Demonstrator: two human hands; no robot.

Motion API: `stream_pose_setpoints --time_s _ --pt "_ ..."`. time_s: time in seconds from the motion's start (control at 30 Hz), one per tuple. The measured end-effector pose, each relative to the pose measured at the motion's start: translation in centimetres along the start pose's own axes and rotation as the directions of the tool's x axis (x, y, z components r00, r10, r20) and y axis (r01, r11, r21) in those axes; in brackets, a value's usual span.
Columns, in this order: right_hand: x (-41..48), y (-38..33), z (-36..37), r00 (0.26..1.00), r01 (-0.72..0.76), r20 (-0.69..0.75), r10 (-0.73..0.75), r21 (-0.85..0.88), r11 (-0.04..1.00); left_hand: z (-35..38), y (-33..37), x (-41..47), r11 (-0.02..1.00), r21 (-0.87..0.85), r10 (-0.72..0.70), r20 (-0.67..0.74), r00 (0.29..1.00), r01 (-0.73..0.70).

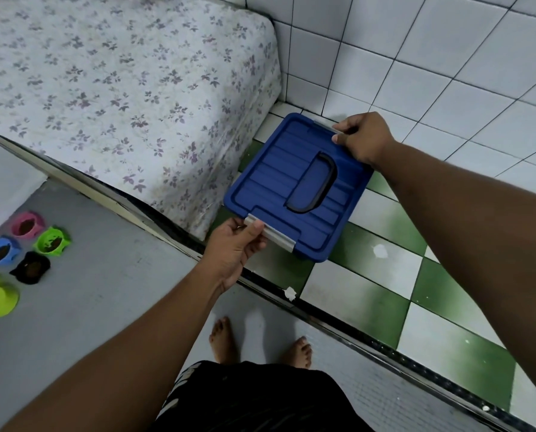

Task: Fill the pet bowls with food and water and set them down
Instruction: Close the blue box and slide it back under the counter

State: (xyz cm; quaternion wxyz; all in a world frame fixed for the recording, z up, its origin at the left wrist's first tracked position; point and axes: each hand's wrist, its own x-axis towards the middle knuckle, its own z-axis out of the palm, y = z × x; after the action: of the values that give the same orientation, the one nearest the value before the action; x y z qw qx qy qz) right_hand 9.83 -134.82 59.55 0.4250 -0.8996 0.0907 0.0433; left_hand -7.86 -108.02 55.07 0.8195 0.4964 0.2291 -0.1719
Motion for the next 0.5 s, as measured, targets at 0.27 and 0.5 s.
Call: stream_pose_setpoints --time_s 0.27,0.5 --pt "-1.1 0.7 0.4 0.991 0.126 -0.029 -0.127 -0.042 0.991 1.3 0.6 -0.3 0.998 0.029 -0.055 -0.091 0.994 0.058" --pt "-0.2 0.1 -0.2 0.999 -0.001 0.034 -0.003 0.117 0.993 1.9 1.1 -0.3 0.996 0.041 -0.076 -0.123 0.990 0.081"
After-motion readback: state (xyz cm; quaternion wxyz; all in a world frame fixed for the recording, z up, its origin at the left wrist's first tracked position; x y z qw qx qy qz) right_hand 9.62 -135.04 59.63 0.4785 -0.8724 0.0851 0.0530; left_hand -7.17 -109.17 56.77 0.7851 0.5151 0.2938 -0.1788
